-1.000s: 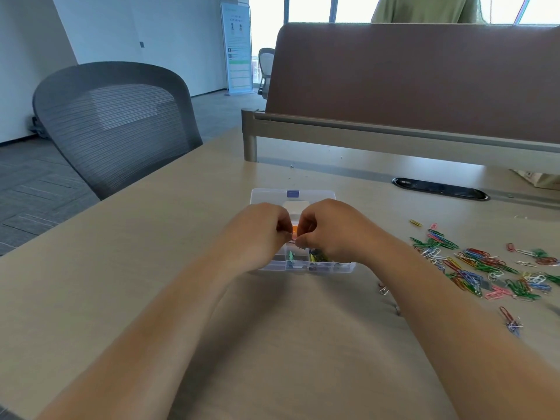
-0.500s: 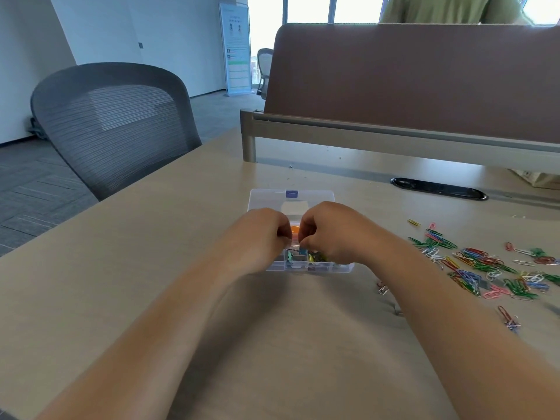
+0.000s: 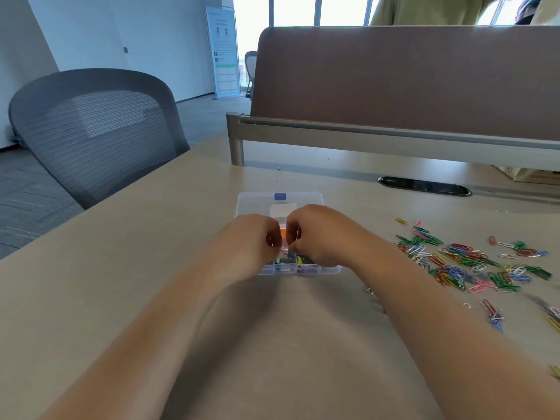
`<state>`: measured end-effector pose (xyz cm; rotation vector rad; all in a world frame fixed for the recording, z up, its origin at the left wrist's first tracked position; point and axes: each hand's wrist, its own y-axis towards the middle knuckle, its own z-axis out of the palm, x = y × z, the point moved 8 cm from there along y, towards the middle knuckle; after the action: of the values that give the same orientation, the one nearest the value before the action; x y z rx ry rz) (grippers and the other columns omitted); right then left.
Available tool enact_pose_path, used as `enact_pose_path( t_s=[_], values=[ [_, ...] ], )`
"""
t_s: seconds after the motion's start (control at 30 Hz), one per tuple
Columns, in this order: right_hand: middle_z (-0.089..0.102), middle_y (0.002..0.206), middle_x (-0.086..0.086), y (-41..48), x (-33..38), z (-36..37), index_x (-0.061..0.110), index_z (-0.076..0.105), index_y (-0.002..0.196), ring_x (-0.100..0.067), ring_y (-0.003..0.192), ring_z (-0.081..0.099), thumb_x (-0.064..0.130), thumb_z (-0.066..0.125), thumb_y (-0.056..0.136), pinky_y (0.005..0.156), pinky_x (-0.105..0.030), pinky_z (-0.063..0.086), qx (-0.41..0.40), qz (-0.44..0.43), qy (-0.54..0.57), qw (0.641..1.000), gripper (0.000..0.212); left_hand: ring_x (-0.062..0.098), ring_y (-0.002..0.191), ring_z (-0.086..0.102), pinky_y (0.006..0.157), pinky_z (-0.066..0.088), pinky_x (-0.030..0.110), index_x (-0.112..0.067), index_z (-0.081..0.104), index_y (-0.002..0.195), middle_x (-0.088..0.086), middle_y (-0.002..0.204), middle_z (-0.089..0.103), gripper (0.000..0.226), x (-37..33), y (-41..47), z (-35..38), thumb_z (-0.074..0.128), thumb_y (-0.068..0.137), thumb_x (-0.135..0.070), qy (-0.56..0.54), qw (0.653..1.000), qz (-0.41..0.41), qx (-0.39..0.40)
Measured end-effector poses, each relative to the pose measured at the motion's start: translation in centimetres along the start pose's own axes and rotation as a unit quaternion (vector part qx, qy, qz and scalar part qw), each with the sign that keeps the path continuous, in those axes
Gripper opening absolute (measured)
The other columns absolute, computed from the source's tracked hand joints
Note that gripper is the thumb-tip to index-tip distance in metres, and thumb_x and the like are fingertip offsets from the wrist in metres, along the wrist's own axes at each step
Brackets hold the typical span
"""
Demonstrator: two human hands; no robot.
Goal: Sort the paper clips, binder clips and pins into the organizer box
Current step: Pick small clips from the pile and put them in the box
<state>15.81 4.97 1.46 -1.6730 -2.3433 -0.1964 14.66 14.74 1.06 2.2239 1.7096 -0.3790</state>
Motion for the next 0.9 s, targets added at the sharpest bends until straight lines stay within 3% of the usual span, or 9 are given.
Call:
enact_pose_path(
  t_s=[0.17, 0.4, 0.63, 0.77, 0.9],
  values=[
    [0.067, 0.095, -0.006, -0.09, -0.03, -0.09, 0.018, 0.068, 0.096, -0.021, 0.085, 0.063, 0.012, 0.066, 0.089, 0.066, -0.023, 0.042, -0.006, 0.005, 0.011, 1.0, 0.009, 0.017, 0.079, 0.057, 0.059, 0.038, 0.022, -0.018, 0.067, 0.091, 0.0, 0.088, 0.064, 0.007, -0.04, -0.01, -0.11, 0.061, 0.086, -0.016, -0.001, 1.0, -0.008, -0.005],
    [0.067, 0.096, -0.006, 0.15, -0.11, 0.13, 0.019, 0.071, 0.097, -0.024, 0.087, 0.065, 0.011, 0.067, 0.087, 0.079, -0.035, 0.055, -0.002, 0.02, -0.025, 0.999, 0.013, 0.023, 0.081, 0.059, 0.061, 0.04, 0.027, -0.016, 0.063, 0.083, 0.005, 0.087, 0.064, 0.004, -0.12, -0.11, -0.14, 0.062, 0.087, -0.017, -0.001, 1.0, -0.017, -0.008],
    [0.065, 0.097, -0.007, 0.51, -0.13, 0.52, 0.016, 0.068, 0.101, -0.025, 0.09, 0.064, 0.011, 0.067, 0.086, 0.079, -0.033, 0.052, 0.027, 0.053, -0.029, 0.998, 0.016, 0.024, 0.073, 0.057, 0.062, 0.041, 0.03, -0.013, 0.066, 0.079, 0.008, 0.081, 0.065, 0.01, -0.03, -0.03, 0.09, 0.063, 0.085, -0.02, -0.001, 1.0, -0.016, -0.007],
    [0.065, 0.094, -0.006, 0.43, -0.24, 0.45, 0.017, 0.069, 0.098, -0.025, 0.087, 0.064, 0.012, 0.068, 0.085, 0.071, -0.031, 0.048, 0.012, 0.043, -0.028, 0.999, 0.014, 0.025, 0.079, 0.06, 0.065, 0.044, 0.031, -0.014, 0.067, 0.081, 0.007, 0.085, 0.066, 0.009, -0.14, -0.08, 0.13, 0.061, 0.087, -0.017, 0.011, 1.0, -0.015, -0.006],
    [0.066, 0.089, -0.006, 0.5, -0.49, 0.45, 0.017, 0.07, 0.095, -0.024, 0.082, 0.064, 0.016, 0.068, 0.085, 0.072, -0.032, 0.051, 0.0, 0.032, -0.019, 0.999, 0.01, 0.024, 0.075, 0.059, 0.059, 0.039, 0.028, -0.017, 0.065, 0.076, 0.007, 0.081, 0.066, 0.012, 0.07, -0.12, 0.13, 0.059, 0.087, -0.017, 0.005, 1.0, -0.006, -0.007]
  ],
)
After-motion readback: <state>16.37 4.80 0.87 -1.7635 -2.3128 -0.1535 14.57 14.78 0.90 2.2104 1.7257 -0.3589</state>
